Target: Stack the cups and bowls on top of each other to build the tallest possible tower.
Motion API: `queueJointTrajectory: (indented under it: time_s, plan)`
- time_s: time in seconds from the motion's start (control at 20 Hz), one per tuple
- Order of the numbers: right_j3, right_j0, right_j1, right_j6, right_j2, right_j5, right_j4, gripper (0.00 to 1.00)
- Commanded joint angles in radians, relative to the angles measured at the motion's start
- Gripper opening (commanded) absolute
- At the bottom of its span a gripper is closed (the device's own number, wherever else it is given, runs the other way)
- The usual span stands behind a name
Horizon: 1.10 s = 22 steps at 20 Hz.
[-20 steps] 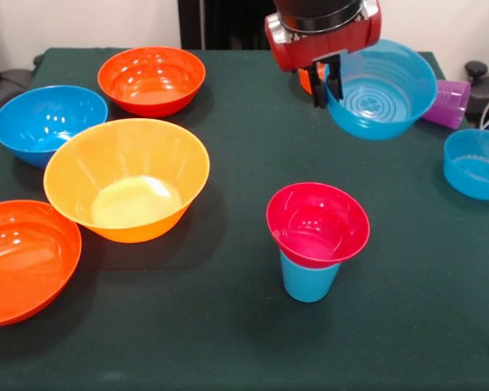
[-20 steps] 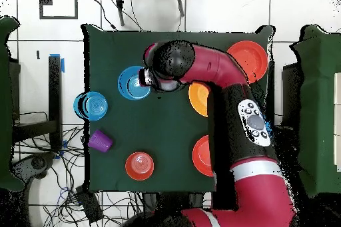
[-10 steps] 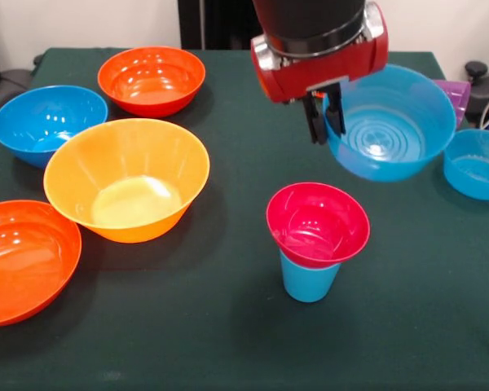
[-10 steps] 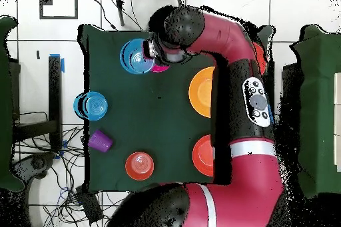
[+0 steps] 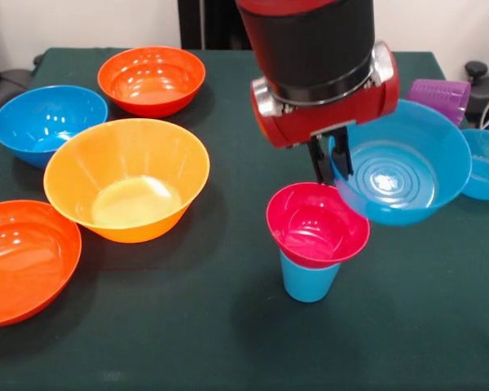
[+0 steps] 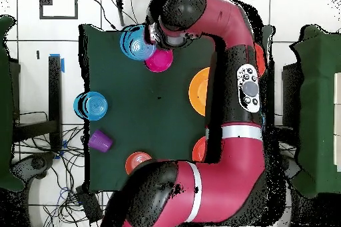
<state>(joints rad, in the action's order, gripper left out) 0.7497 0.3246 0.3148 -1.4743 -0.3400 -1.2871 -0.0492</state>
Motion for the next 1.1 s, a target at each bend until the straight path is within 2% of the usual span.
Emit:
queueJointTrajectory:
  time_s: [0.05,0.25,0.4,0.55,0.7,0.75,0.9,1.1]
  plan:
    - [-0.116,-0.018,-0.068,0.06,-0.04,-0.072,-0.066,0.0]
    - [-0.141,-0.006,-0.098,0.098,-0.035,-0.057,-0.077,0.0]
    - [-0.111,0.01,-0.092,0.121,-0.028,-0.03,-0.076,0.0]
    - [-0.033,0.028,-0.053,0.135,-0.014,0.011,-0.072,0.0]
    - [-0.028,0.034,-0.051,0.143,-0.006,-0.002,-0.081,0.0]
    - [-0.01,0.038,-0.042,0.145,-0.004,0.011,-0.08,0.0]
    - [0.126,0.06,0.03,0.145,0.009,0.079,-0.07,0.0]
    - [0.195,0.077,0.056,0.144,0.001,0.117,-0.073,0.0]
